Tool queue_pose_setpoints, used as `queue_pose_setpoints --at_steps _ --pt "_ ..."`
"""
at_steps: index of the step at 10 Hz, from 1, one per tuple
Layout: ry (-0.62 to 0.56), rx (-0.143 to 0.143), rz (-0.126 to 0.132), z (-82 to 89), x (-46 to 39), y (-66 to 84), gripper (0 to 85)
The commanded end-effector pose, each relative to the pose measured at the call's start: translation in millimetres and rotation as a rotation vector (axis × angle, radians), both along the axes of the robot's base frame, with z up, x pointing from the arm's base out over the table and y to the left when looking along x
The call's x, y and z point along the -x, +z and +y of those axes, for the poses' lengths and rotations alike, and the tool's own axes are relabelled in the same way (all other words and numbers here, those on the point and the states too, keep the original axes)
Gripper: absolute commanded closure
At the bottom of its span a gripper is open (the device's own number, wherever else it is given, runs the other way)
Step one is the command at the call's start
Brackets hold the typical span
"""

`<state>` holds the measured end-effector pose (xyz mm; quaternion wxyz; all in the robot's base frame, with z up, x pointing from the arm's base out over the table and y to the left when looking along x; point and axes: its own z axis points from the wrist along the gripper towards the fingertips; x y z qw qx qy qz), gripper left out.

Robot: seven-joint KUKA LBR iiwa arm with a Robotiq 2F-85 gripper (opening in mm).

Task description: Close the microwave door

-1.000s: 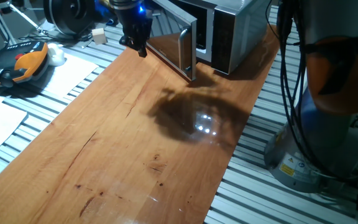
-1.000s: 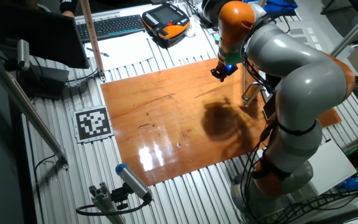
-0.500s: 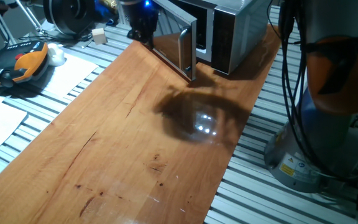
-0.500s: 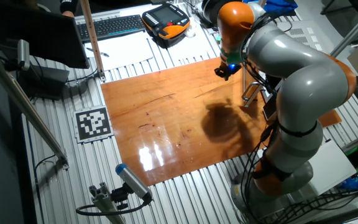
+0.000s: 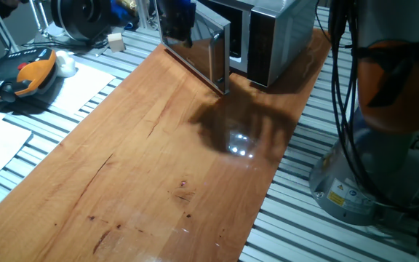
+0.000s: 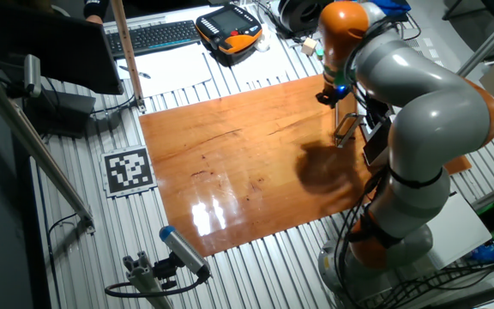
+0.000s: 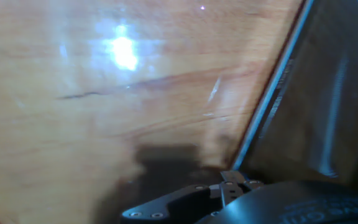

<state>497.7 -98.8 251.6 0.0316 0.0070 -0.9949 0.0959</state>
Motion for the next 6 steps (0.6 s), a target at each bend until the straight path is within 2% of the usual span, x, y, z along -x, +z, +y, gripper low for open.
queue_pose_setpoints --at_steps 1,4,5,6 --pt "0.011 -0.002 0.001 -48.6 1.7 3.0 85.0" --pt "0.036 0.029 -0.008 -77.8 7.2 5.1 85.0" --pt "0.046 0.052 0.006 -84.9 9.0 5.6 85.0" --pt "0.048 0.057 0.008 -88.7 9.9 6.6 85.0"
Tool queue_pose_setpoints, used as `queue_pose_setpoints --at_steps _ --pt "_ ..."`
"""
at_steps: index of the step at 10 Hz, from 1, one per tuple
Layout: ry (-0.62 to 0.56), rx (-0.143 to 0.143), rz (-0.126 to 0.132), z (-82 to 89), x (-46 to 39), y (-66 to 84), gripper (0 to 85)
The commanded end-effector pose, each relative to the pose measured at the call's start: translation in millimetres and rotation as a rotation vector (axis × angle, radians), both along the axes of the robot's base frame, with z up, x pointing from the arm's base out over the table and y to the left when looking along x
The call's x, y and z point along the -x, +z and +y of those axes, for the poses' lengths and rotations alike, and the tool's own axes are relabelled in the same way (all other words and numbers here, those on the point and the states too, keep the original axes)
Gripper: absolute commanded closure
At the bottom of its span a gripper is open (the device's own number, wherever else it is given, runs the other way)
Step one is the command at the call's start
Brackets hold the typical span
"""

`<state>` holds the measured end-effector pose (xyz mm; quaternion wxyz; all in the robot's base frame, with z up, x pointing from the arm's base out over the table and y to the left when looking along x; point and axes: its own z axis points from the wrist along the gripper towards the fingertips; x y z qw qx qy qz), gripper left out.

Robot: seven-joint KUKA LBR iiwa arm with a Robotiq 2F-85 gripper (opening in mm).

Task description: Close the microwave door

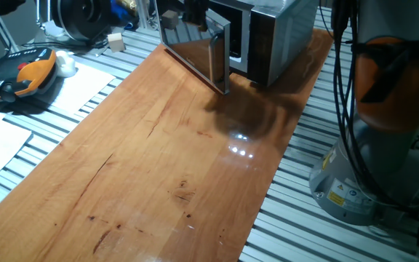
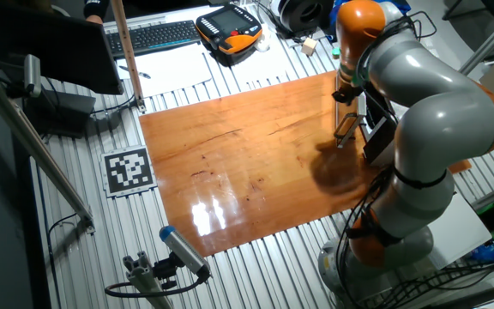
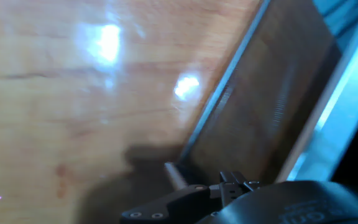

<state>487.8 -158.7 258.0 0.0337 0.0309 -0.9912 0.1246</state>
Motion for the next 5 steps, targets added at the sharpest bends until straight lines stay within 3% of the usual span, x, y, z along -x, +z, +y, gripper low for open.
queue_pose_setpoints --at_steps 1,2,3,5 --pt "0.005 0.002 0.001 -32.8 0.5 1.2 85.0" --pt "0.023 0.03 0.011 -36.9 1.1 2.8 85.0" --pt "0.033 0.037 0.026 -40.7 2.0 4.7 85.0" --pt "0.048 0.054 0.025 -45.2 3.2 6.6 85.0"
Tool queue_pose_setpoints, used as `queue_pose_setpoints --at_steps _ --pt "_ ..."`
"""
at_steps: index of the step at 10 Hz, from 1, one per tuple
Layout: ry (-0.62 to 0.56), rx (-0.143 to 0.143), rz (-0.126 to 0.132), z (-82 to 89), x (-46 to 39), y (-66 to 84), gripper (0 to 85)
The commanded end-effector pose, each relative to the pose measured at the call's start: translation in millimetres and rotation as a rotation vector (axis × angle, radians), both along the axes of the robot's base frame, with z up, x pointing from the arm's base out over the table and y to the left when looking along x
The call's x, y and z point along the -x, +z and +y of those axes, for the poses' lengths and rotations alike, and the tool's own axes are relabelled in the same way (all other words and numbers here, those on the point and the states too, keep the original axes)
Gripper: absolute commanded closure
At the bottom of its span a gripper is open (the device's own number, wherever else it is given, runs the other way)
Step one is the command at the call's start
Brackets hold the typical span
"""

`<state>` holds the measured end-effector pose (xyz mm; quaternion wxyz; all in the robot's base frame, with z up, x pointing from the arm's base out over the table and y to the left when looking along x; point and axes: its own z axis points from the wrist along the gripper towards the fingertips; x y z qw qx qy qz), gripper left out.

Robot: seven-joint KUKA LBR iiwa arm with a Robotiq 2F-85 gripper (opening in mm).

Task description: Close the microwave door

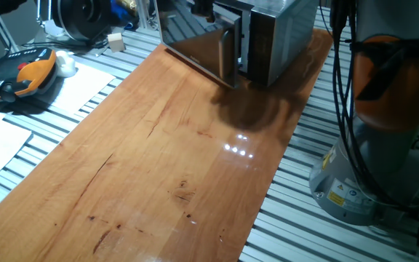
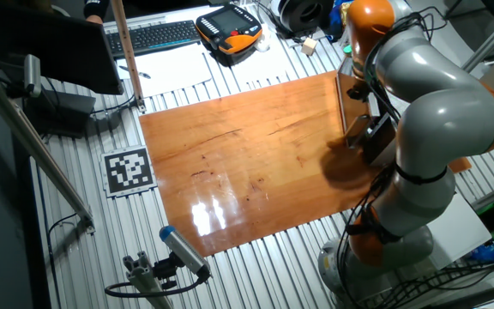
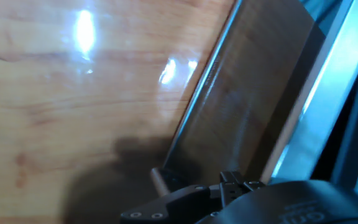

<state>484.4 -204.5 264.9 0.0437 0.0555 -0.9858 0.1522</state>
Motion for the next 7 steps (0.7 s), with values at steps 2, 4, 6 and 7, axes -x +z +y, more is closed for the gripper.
queue_pose_setpoints --at_steps 2,4,6,7 --pt "0.003 0.004 -0.001 -3.5 1.6 -0.1 85.0" --pt "0.008 0.019 0.003 -8.6 3.7 0.5 85.0" --pt "0.025 0.046 0.027 -14.8 5.4 3.3 85.0" --pt "0.026 0.049 0.029 -17.3 6.3 4.1 85.0"
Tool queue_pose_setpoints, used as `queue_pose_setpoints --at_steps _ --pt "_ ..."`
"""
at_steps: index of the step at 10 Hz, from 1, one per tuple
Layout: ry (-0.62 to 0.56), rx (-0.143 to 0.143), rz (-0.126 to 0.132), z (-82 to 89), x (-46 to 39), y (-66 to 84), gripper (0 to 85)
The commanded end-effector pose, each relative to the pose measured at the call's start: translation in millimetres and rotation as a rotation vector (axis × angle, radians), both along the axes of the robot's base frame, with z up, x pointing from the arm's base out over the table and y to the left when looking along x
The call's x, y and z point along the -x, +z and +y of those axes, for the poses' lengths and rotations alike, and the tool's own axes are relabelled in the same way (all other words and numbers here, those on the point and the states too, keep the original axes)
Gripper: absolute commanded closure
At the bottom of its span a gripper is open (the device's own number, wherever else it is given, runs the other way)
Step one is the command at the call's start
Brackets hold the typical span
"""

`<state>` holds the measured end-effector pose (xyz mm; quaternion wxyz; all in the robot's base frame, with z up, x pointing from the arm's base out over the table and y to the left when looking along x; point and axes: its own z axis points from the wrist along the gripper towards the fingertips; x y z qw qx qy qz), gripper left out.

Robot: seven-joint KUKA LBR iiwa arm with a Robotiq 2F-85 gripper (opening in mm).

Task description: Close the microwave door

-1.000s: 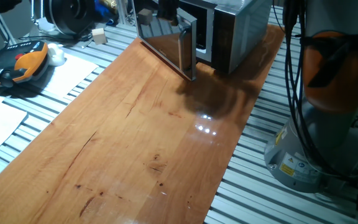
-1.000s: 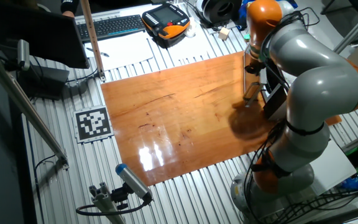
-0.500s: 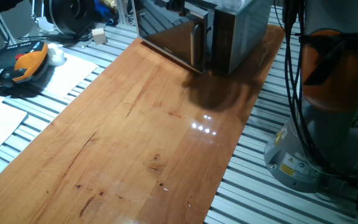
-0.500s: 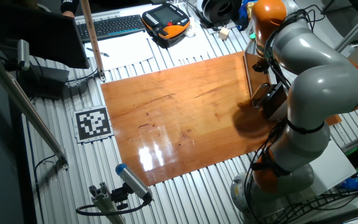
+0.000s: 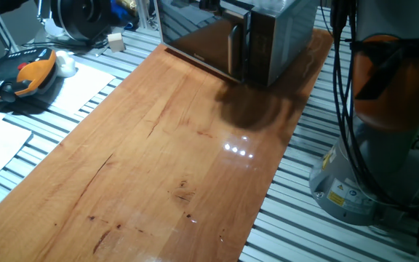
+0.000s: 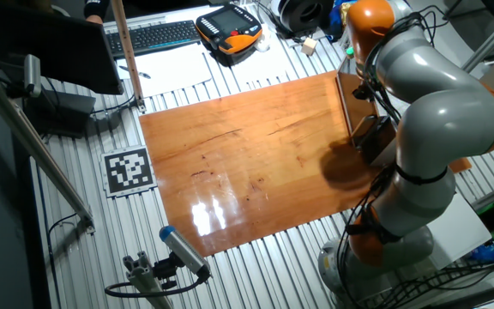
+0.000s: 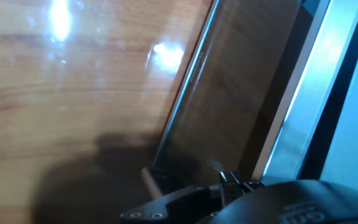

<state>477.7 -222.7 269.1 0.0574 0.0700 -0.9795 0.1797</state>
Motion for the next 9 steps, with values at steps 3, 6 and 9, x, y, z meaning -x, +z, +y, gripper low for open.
queue_pose_setpoints --at_steps 3,6,9 --pt "0.033 0.066 0.016 -4.2 1.0 1.3 85.0" --pt "0.062 0.101 0.04 -10.1 4.1 2.2 85.0" --pt "0.078 0.113 0.049 -14.8 8.5 -2.2 85.0"
